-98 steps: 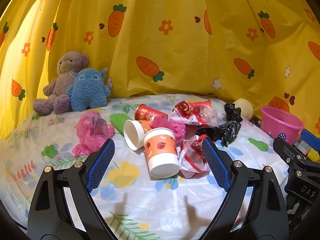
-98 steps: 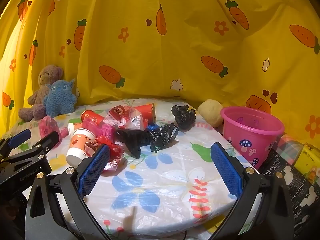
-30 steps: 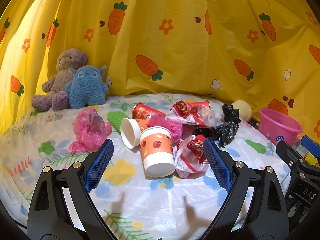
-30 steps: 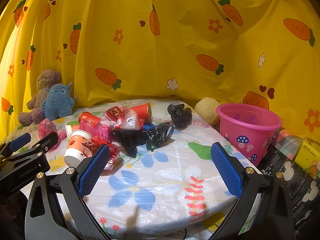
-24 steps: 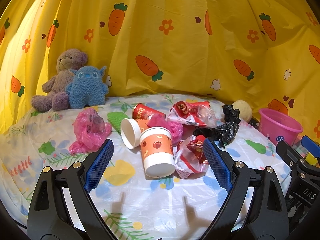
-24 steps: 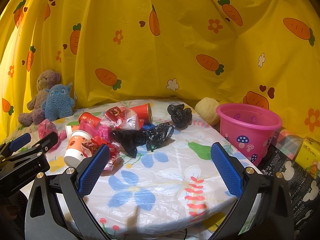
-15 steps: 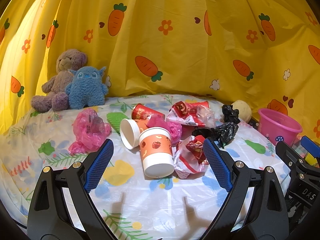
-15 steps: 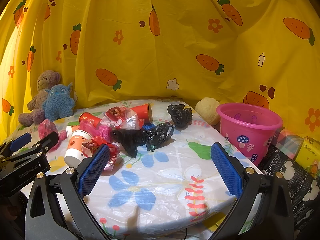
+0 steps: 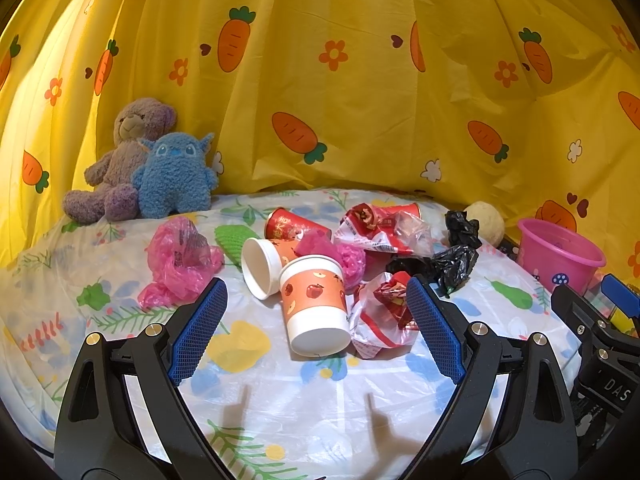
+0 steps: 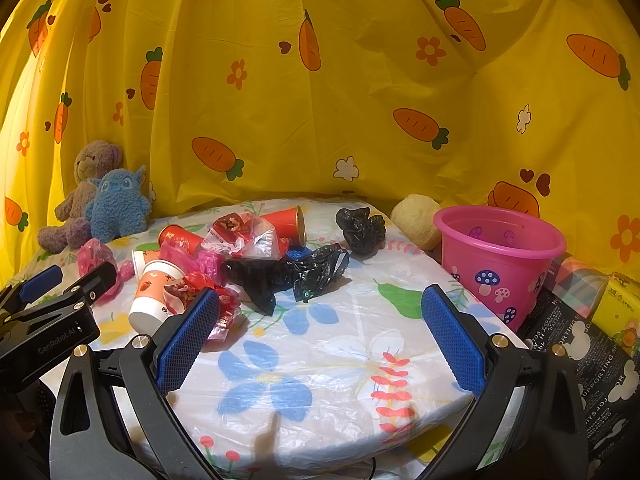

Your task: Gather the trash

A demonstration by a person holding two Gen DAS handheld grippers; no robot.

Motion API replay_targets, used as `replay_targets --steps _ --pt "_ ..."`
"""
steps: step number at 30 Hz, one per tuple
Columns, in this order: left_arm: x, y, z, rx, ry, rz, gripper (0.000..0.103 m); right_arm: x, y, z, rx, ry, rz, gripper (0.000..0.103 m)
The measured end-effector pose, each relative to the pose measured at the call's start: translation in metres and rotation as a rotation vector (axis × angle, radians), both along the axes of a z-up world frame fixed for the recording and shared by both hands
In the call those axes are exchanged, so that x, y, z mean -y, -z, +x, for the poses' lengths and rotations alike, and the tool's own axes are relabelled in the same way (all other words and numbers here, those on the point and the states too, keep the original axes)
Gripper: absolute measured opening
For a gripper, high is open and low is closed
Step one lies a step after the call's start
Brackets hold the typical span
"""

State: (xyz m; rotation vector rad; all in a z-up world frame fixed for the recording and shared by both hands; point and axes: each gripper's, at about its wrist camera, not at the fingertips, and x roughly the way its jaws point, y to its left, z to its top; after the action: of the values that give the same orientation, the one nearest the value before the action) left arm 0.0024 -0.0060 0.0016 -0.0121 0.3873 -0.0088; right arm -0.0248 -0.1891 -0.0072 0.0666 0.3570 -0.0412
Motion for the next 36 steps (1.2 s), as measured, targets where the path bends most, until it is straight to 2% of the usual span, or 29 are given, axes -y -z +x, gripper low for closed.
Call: replay_targets --steps 17,23,30,33,36 --pt "-0.003 -0.003 -0.003 0.025 0.014 -0.013 0.090 -0.005 -0.005 0.000 0.016 -0.013 -0.007 0.098" --pt "-0.011 0.004 0.001 0.027 0.017 -0.023 0.090 -0.005 -0.004 0.005 0.034 -0.035 0.001 0.098" --pt "-0.031 0.014 0.008 0.011 -0.014 -0.042 0.085 -0.023 0.013 0.028 -0.013 -0.137 0.020 0.098" --pt "-0.041 0.017 0.010 0.007 -0.042 -0.045 0.084 -0.034 0.018 0.038 -0.030 -0.188 0.027 0.091" --pt "-0.050 0.019 0.013 0.003 -0.070 -0.053 0.084 -0.046 0.022 0.049 -0.049 -0.247 0.042 0.090"
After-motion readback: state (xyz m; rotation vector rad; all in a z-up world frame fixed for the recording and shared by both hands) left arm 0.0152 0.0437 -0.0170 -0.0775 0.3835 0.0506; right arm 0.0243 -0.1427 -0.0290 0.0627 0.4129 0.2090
